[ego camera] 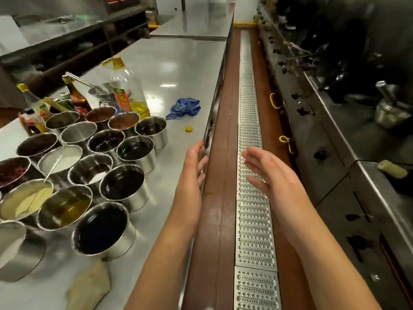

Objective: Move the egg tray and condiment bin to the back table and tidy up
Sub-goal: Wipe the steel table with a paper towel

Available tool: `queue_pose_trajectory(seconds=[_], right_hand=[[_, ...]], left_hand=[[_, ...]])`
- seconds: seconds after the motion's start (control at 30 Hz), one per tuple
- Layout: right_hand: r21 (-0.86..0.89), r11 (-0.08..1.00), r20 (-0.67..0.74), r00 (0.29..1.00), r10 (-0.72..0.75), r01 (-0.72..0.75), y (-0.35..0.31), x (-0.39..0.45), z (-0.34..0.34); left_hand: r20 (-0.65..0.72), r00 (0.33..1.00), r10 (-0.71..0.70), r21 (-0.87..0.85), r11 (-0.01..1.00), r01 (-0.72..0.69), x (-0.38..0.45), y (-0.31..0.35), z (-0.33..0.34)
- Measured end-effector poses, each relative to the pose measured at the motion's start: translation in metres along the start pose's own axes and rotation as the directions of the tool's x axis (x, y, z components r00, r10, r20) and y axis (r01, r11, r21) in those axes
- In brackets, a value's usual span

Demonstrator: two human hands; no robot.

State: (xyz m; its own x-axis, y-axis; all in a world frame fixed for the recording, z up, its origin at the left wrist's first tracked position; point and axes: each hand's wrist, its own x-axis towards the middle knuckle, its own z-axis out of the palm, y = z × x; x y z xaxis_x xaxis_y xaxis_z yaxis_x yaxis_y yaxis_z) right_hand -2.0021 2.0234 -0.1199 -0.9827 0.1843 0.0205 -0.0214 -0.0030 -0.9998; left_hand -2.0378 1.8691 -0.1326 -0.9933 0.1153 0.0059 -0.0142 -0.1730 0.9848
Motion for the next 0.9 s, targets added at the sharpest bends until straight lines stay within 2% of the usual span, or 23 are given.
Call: queue_pose_trajectory(seconds=[0.23, 0.37, 0.6, 0.9], right_hand=[[-0.012, 1.0, 0.001, 1.0, 0.027, -0.027, 0.015, 0.08, -0.018], [0.049, 0.998, 0.065, 0.997, 0.027, -0.03, 0.02, 0.14, -0.027], [0.109, 0.993, 0.257, 0.966, 0.024, -0.053, 0.02, 0.239, -0.029], [0.157, 0.976, 0.417, 0.906, 0.071, -0.148, 0.041, 0.321, -0.003]], left_hand=[[0.007, 1.0, -0.029, 0.013, 1.0, 0.029, 0.085, -0.009, 0.024], [-0.074, 0.997, -0.018, 0.019, 1.0, 0.02, 0.13, -0.011, 0.038], [-0.236, 0.971, 0.044, 0.076, 0.997, -0.027, 0.194, -0.009, 0.063], [-0.429, 0.903, 0.032, 0.114, 0.993, 0.019, 0.251, -0.019, 0.038]])
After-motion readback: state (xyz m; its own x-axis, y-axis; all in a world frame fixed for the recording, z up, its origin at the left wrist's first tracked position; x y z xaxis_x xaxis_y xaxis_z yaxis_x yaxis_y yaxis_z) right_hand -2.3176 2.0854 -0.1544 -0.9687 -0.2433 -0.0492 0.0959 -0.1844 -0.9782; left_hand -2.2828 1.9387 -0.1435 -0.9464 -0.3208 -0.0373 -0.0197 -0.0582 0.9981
